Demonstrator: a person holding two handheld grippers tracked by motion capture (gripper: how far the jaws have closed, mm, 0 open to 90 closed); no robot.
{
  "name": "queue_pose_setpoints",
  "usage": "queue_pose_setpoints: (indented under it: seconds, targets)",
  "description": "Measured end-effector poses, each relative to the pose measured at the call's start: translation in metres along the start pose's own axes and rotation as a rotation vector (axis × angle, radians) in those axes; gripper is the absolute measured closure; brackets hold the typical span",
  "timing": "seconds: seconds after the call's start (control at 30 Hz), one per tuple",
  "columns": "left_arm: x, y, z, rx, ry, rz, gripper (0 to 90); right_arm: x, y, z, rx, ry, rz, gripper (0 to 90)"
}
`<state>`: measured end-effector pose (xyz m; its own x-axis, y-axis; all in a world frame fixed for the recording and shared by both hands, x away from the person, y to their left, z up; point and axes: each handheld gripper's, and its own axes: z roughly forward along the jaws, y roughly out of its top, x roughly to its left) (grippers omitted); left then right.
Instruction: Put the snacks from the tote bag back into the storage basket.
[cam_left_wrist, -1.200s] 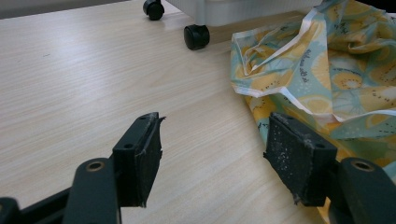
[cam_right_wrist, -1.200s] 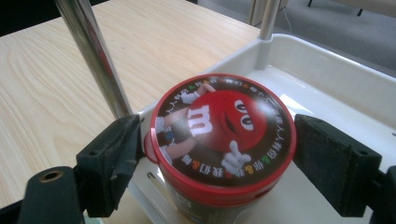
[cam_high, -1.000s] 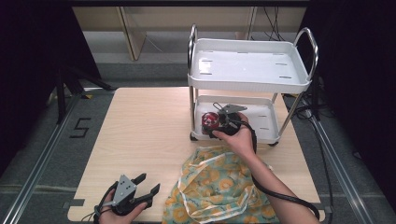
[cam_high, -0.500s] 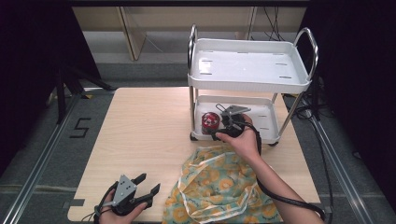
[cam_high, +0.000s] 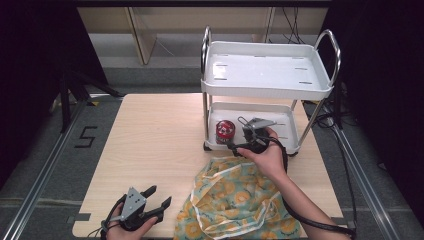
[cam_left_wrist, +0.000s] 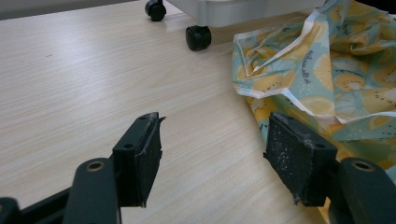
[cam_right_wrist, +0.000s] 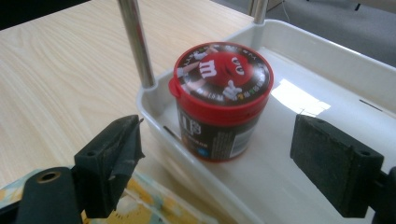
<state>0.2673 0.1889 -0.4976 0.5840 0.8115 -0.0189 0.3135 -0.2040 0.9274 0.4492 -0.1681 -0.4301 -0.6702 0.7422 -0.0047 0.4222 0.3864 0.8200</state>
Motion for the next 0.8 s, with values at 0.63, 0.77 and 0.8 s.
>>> queue_pose_setpoints:
  seconds: [0.63, 0.77, 0.8]
  targets:
    - [-0.001, 0.0, -0.003, 0.015, 0.023, -0.016, 35.2, 0.01, -0.025, -0.038, -0.016, 0.035, 0.0, 22.3]
    - [-0.001, 0.001, -0.003, 0.008, 0.019, -0.001, 35.2, 0.013, -0.033, -0.047, -0.014, 0.039, 0.029, 24.1]
    - [-0.002, 0.001, -0.003, 0.001, 0.018, -0.01, 35.2, 0.013, -0.033, -0.047, -0.014, 0.039, 0.029, 24.1]
